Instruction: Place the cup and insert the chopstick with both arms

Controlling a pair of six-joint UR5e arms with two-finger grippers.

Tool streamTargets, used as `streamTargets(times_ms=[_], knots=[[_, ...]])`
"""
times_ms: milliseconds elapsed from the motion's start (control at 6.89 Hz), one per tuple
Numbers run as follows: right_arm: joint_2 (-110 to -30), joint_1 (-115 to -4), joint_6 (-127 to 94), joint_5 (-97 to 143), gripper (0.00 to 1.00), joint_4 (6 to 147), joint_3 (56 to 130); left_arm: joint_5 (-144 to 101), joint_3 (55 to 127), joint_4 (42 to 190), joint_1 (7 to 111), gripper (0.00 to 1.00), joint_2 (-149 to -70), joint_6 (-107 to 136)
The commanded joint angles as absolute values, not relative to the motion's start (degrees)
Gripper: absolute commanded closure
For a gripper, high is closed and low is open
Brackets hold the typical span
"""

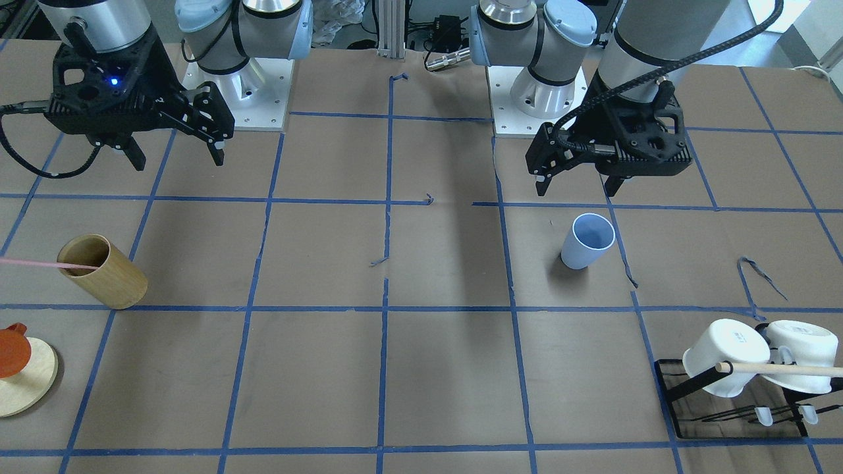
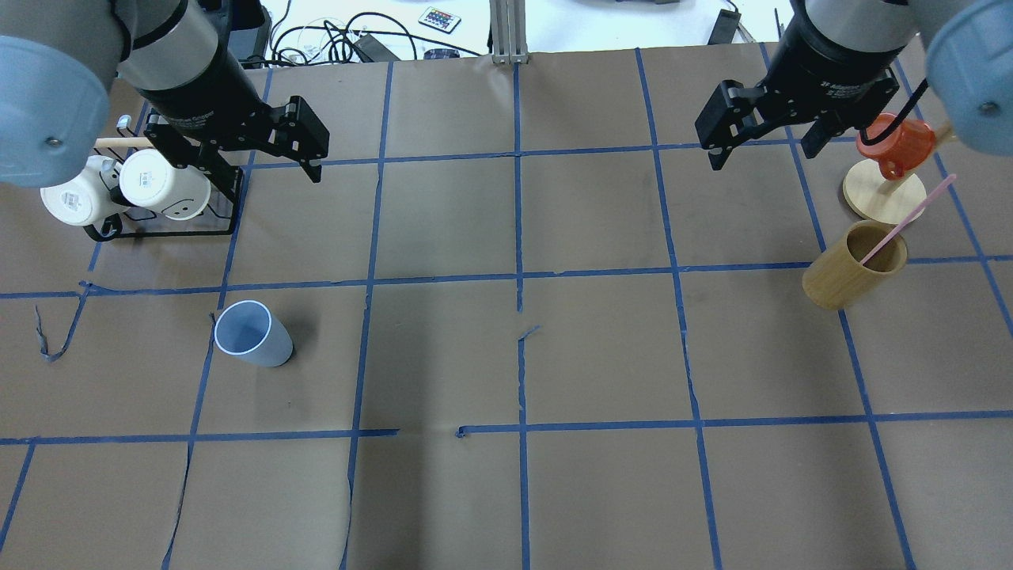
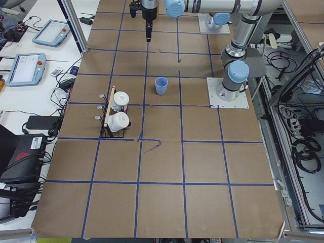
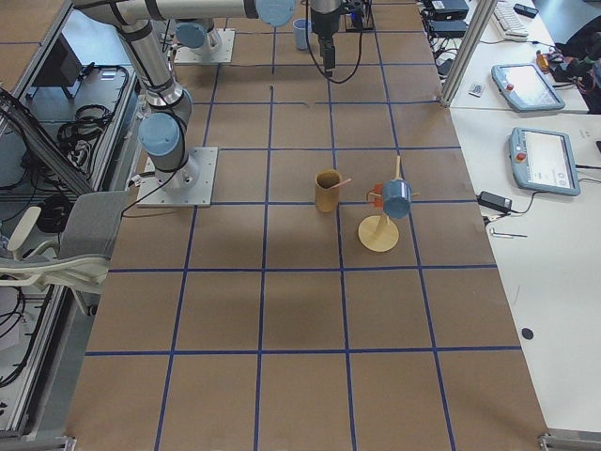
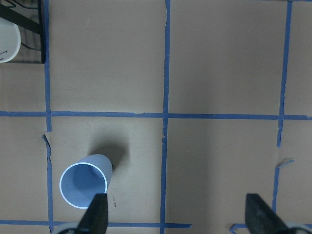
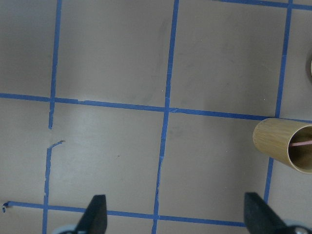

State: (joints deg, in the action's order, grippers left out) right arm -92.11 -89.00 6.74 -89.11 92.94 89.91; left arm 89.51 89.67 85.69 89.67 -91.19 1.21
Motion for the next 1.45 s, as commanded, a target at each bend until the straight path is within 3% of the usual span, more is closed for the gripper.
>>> streamTargets(times_ms=[0, 1306], knots=[[-92.1, -89.2, 6.7, -89.0, 0.0, 92.9, 89.9, 89.5, 89.6, 85.7, 89.7, 0.0, -91.3, 1.2], [-92.1, -88.8, 6.4, -89.2, 0.0, 94.7, 89.9, 90.2, 89.9, 85.7, 89.7, 0.0, -91.1, 0.8]])
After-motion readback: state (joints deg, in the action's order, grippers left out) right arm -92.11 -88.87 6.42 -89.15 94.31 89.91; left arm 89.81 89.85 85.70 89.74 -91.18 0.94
